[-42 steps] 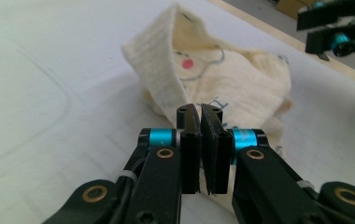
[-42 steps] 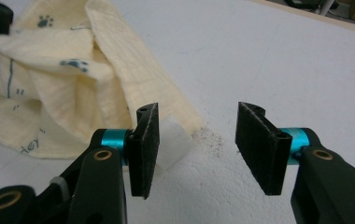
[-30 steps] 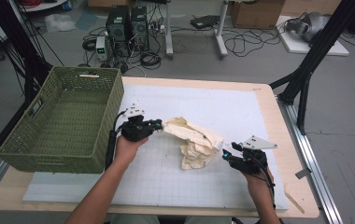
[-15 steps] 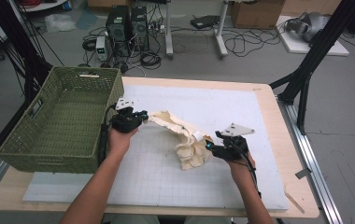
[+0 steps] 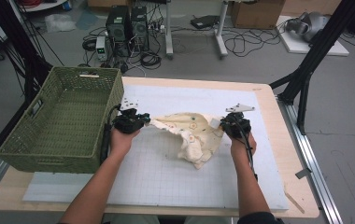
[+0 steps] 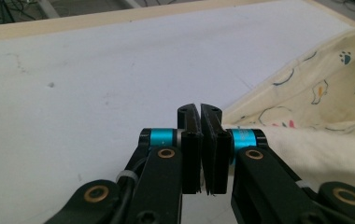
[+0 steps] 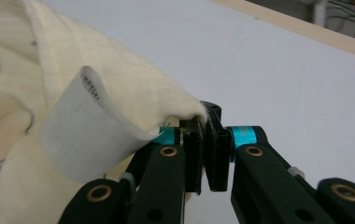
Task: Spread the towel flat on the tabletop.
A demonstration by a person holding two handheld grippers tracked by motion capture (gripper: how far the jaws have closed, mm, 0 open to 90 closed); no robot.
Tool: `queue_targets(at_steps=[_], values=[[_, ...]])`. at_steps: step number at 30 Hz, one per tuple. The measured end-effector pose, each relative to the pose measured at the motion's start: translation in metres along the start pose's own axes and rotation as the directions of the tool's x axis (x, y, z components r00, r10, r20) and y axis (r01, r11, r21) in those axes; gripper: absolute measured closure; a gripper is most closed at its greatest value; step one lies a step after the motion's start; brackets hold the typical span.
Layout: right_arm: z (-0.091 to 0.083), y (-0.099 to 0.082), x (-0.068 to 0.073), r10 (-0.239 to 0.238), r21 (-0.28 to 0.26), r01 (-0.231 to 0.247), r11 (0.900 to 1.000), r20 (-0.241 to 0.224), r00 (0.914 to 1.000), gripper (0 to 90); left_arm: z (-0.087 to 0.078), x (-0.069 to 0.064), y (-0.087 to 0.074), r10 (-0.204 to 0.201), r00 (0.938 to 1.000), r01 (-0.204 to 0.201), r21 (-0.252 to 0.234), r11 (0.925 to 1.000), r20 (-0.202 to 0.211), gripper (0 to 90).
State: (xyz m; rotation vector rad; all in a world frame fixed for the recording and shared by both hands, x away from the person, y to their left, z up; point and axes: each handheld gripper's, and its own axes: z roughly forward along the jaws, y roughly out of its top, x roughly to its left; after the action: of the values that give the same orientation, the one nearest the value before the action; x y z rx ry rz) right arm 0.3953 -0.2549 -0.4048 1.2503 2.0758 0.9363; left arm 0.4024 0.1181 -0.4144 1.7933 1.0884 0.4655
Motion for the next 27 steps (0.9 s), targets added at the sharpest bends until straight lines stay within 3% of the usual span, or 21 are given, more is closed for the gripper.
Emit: queue_targets(at_steps=[2,3,5,8,11,13,16,18,19,20,22,23,25,27], values=[[0.004,0.002,-0.005,0.014,0.04,-0.017,0.9991,0.061,0.998,85.4,0.004,-0.002,-0.001,0.001,0.9987,0.0,0.005,1.0,-0.051,84.6],[0.007,0.002,-0.01,0.051,0.072,-0.06,0.9956,0.119,0.9916,78.0,0.005,-0.001,-0.001,-0.019,0.9979,0.019,0.003,0.9998,-0.061,70.7],[0.007,0.0,-0.014,0.077,0.071,-0.086,0.9938,0.126,0.989,73.8,0.004,0.001,-0.001,-0.038,0.9977,0.038,0.001,0.9993,-0.055,67.4],[0.004,-0.004,-0.018,0.094,0.074,-0.102,0.992,0.104,0.9901,66.8,-0.001,-0.001,0.0,-0.017,0.999,0.017,-0.001,0.9999,-0.04,61.2],[-0.001,-0.006,-0.017,0.093,0.041,-0.097,0.9944,0.09,0.9916,61.7,-0.003,-0.007,0.001,-0.022,0.9997,0.022,0.014,0.9997,0.005,54.7],[-0.005,-0.008,-0.016,0.098,0.024,-0.1,0.9947,0.075,0.9924,57.7,-0.003,-0.014,0.0,-0.001,0.9995,0.0,0.019,0.9998,0.031,52.5],[-0.012,-0.01,-0.016,0.098,0.017,-0.1,0.9948,0.081,0.9919,53.4,-0.004,-0.024,-0.005,-0.002,0.9969,0.0,0.018,0.9998,0.079,48.5],[-0.02,-0.011,-0.016,0.097,0.02,-0.1,0.9947,0.12,0.988,56.4,-0.003,-0.031,-0.009,0.004,0.9936,-0.007,0.027,0.9996,0.113,46.0],[-0.024,-0.014,-0.018,0.071,0.045,-0.078,0.996,0.141,0.9875,57.3,-0.001,-0.034,-0.01,0.006,0.9914,-0.012,0.046,0.9989,0.13,42.3],[-0.024,-0.014,-0.018,0.071,0.045,-0.078,0.996,0.141,0.9875,57.3,0.0,-0.038,-0.01,0.011,0.9887,-0.02,0.06,0.998,0.15,42.3],[-0.025,-0.019,-0.021,0.061,0.069,-0.07,0.9952,0.123,0.9906,55.9,0.001,-0.046,-0.011,0.025,0.9824,-0.039,0.071,0.9967,0.185,40.7],[-0.028,-0.026,-0.022,0.065,0.053,-0.07,0.9961,0.1,0.9929,51.6,0.001,-0.049,-0.011,0.03,0.9789,-0.045,0.071,0.9964,0.202,40.4],[-0.031,-0.031,-0.023,0.078,0.042,-0.082,0.9958,0.073,0.9942,51.1,0.0,-0.054,-0.011,0.038,0.9731,-0.056,0.074,0.9957,0.227,40.4],[-0.036,-0.043,-0.023,0.072,0.031,-0.074,0.9967,0.058,0.9957,50.6,0.001,-0.056,-0.012,0.038,0.972,-0.057,0.074,0.9957,0.232,40.4]])
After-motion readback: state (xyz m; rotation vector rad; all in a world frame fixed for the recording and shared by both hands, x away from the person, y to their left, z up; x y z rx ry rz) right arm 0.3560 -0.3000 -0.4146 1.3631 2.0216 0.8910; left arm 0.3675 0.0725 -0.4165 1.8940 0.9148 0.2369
